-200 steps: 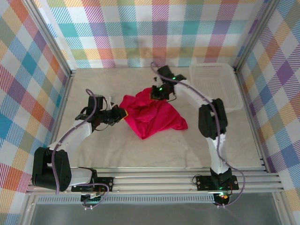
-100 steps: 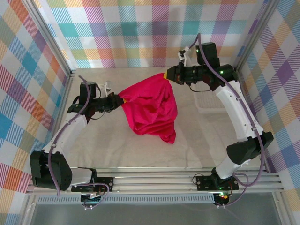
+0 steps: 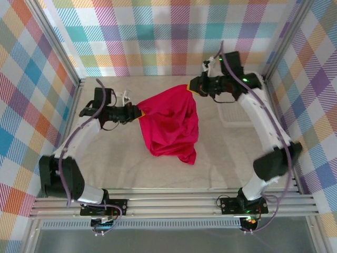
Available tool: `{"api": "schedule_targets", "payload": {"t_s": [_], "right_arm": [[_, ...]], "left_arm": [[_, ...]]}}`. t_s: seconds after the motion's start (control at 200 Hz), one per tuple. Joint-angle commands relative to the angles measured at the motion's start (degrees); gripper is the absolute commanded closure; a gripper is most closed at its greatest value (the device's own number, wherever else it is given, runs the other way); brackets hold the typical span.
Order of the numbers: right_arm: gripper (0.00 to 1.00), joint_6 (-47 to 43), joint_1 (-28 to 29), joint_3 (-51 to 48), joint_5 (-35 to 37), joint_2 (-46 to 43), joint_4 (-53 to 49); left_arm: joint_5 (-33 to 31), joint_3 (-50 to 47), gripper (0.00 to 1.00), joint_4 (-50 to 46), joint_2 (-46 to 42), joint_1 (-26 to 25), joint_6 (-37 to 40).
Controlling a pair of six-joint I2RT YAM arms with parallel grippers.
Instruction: Fold the inside-out t-shirt
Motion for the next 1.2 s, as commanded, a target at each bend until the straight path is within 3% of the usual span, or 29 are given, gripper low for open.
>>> {"api": "schedule_targets", "payload": {"t_s": [0.0, 0.12, 0.205, 0.325, 0.355, 0.415, 0.5, 0.54, 0.69, 0.89, 1.025, 1.195], "right_arm": [[1.0, -0.9, -0.6, -1.8, 3.3, 13.9, 1.9], [1.0, -0.8, 0.8, 2.1, 1.4, 21.9, 1.8], [1.0, -1.5, 2.1, 4.1, 0.5, 23.8, 1.2], [0.99, -2.3, 3.1, 4.3, -0.2, 23.1, 1.0], [0.93, -2.7, 3.0, 4.3, -0.1, 22.6, 0.7], [0.65, -3.5, 2.8, 3.6, 1.7, 21.1, -0.3], [0.43, -3.9, 1.9, 0.0, 5.1, 17.0, -0.5], [0.38, -3.8, 1.2, -3.0, 7.4, 14.5, -0.1], [0.39, -2.7, -1.7, -15.4, 10.5, 5.9, 3.5], [0.56, -3.3, -0.4, -21.6, 8.2, 3.4, 6.2], [0.55, -3.6, 1.4, -21.9, 7.8, 5.4, 6.4], [0.53, -3.0, 2.3, -23.4, 7.7, 6.6, 7.7]], "left_arm": [[-3.8, -4.2, 0.94, -0.2, 3.4, 0.8, -2.0], [-16.4, -5.7, 0.75, -2.7, 0.9, 0.8, -4.0], [-25.8, -5.4, 0.56, -4.9, -3.0, 0.4, -4.9], [-28.9, -6.3, 0.47, -1.2, -9.5, -4.0, -4.5], [-28.1, -6.6, 0.46, 0.7, -10.5, -5.6, -4.4], [-26.1, -7.8, 0.46, 5.1, -11.5, -8.9, -5.4], [-26.0, -9.3, 0.45, 12.3, -10.3, -14.3, -7.9], [-27.2, -8.8, 0.45, 13.4, -8.5, -16.9, -8.4], [-31.5, -2.3, 0.44, 12.0, 2.1, -23.0, -10.6], [-40.4, 2.0, 0.44, 7.2, 8.6, -23.1, -13.1], [-43.6, 5.5, 0.36, 3.3, 13.6, -23.1, -11.2], [-44.2, 11.5, 0.38, 0.9, 20.9, -23.1, -9.0]]}}
